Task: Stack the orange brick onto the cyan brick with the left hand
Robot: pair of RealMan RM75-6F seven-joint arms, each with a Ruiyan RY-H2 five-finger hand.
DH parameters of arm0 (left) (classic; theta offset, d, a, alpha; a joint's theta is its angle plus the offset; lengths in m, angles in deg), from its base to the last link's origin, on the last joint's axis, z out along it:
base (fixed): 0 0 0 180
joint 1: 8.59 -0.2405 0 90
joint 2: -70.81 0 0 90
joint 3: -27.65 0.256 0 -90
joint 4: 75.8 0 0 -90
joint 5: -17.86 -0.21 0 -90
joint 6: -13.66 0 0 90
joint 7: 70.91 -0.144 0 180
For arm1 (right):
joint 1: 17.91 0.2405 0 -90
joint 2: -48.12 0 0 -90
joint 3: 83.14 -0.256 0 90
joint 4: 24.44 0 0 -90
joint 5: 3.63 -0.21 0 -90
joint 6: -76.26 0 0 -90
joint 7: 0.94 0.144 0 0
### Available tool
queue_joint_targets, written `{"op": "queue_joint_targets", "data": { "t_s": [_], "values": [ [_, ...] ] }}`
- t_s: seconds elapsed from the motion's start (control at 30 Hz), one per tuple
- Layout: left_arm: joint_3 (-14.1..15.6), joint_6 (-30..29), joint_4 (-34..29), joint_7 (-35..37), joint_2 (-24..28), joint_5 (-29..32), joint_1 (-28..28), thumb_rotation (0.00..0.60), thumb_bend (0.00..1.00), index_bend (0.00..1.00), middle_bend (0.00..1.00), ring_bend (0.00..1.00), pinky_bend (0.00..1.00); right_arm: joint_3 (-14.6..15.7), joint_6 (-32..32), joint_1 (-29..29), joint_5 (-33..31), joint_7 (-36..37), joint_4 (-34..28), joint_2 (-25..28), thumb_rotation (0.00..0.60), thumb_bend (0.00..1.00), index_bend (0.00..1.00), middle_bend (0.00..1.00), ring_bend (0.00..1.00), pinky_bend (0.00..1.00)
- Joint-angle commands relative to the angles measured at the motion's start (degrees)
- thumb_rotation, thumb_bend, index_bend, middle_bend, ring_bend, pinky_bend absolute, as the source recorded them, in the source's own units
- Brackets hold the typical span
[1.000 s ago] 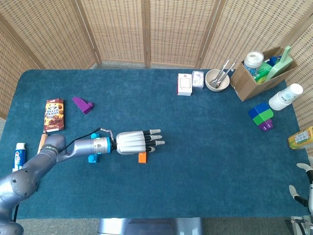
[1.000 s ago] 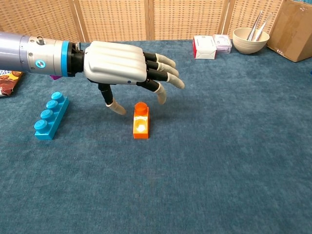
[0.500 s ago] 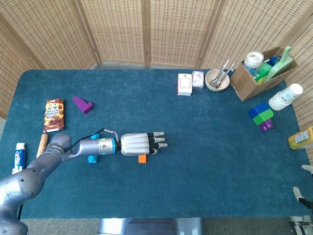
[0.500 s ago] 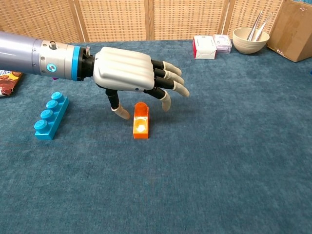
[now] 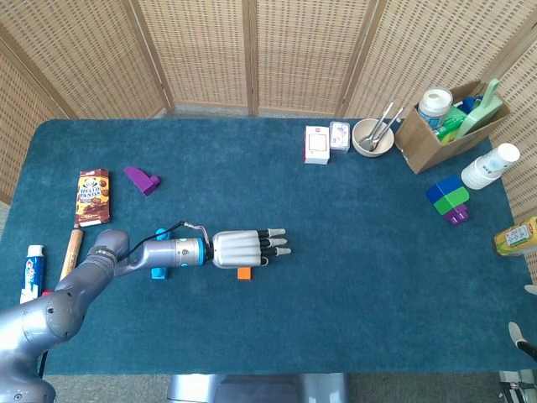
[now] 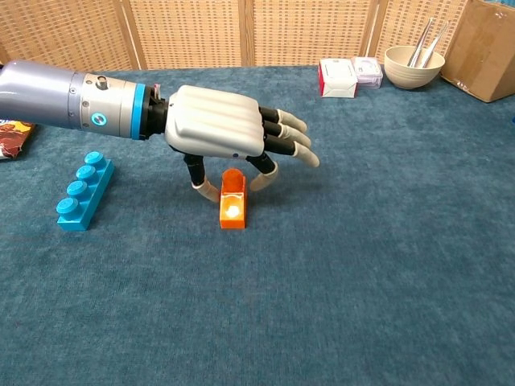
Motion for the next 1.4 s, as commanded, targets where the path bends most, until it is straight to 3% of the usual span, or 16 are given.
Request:
{"op": "queue_joint_targets", "data": {
  "t_s": [0.03,0.3,0.6,1.03,1.4],
  "values": [
    [0.2,0.1,0.4,0.2,-0.2,0.3,0.0,0.600,0.24,0.58,0.07,0.00,0.00,0.0,0.1,0.0,0.0,0.0,0.0,-0.1,0.599,0.22,0.29,0.16,0.00,0.00],
    [0.7,0.0,1.4,0.3,-1.0,0.9,0.1,0.600,0.24,0.70,0.11,0.00,0.00,-0.2,-0.5,-0.5,0.0,0.3,0.3,-0.3,0.599,0.22,0.29,0.16,0.00,0.00],
    [-0.4,-1.8,-0.2,0.3,1.0,2.7,0.1,0.600,0.24,0.74,0.16,0.00,0.00,-0.2,-0.3,-0.4,0.3,0.3,0.3,-0.5,0.599,0.22,0.29,0.16,0.00,0.00],
    [1.3,-10.2,-9.5,-3.4,11.2,1.6,-3.6,0.600,0.24,0.71,0.16,0.00,0.00,-0.7,2.4,2.0,0.9,-1.7,0.1,-2.1,0.599,0.22,0.29,0.16,0.00,0.00],
    [3.3,-12.1,-15.4,-7.3,18.1,0.8,-7.9,0.600,0.24,0.71,0.15,0.00,0.00,-0.7,4.0,3.9,1.9,-4.5,-1.2,-3.5,0.599,0.22,0.29,0.16,0.00,0.00]
  ]
}}
